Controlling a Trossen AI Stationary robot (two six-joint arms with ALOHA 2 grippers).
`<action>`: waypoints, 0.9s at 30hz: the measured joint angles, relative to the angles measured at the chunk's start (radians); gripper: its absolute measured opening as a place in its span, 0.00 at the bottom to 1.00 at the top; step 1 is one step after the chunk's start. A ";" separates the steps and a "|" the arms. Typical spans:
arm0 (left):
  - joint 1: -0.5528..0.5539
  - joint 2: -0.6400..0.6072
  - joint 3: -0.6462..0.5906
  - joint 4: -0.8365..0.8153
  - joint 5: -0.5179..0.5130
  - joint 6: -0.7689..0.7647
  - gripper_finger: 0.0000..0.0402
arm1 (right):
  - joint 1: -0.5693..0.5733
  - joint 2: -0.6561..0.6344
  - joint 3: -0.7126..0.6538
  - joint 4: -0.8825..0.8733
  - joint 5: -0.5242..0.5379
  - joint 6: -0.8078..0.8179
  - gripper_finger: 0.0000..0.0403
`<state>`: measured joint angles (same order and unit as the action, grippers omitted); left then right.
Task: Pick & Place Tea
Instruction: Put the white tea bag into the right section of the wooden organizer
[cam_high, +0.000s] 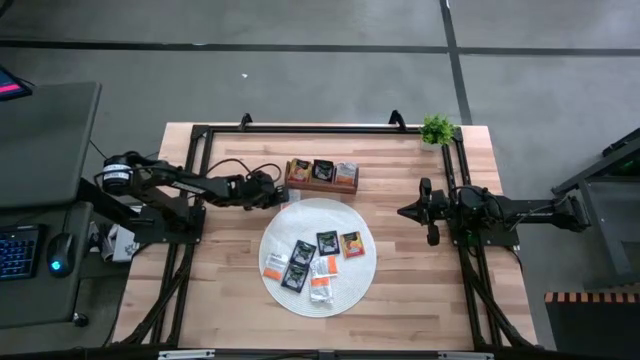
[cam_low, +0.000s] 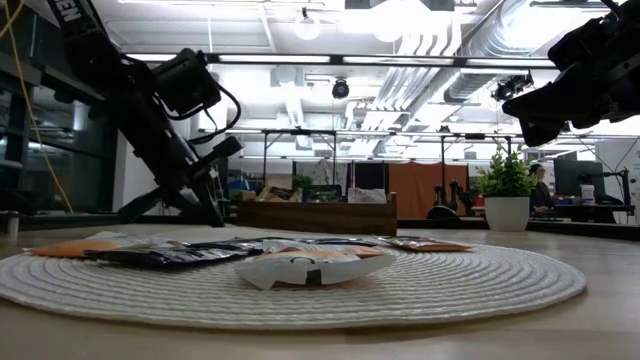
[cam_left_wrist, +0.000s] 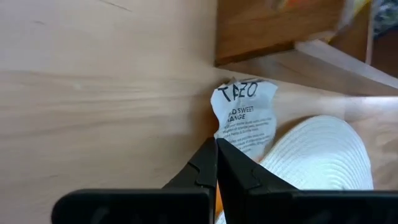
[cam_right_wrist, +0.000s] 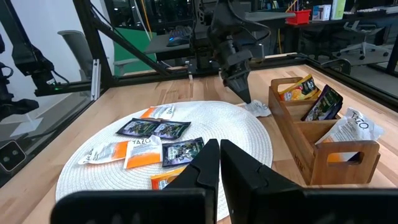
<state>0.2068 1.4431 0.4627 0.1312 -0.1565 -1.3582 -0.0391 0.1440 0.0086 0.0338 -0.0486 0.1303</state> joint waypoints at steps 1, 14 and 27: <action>-0.001 -0.006 0.000 -0.002 -0.001 0.001 0.00 | 0.000 0.000 0.000 0.000 0.000 0.000 0.03; -0.003 -0.245 0.001 -0.366 -0.124 0.066 0.00 | 0.000 0.000 0.000 0.000 0.000 0.000 0.03; -0.062 -0.451 0.001 -0.531 -0.359 0.212 0.00 | 0.000 0.000 0.000 0.000 0.000 0.000 0.03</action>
<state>0.1447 0.9924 0.4634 -0.3996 -0.5160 -1.1467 -0.0391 0.1436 0.0086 0.0337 -0.0483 0.1306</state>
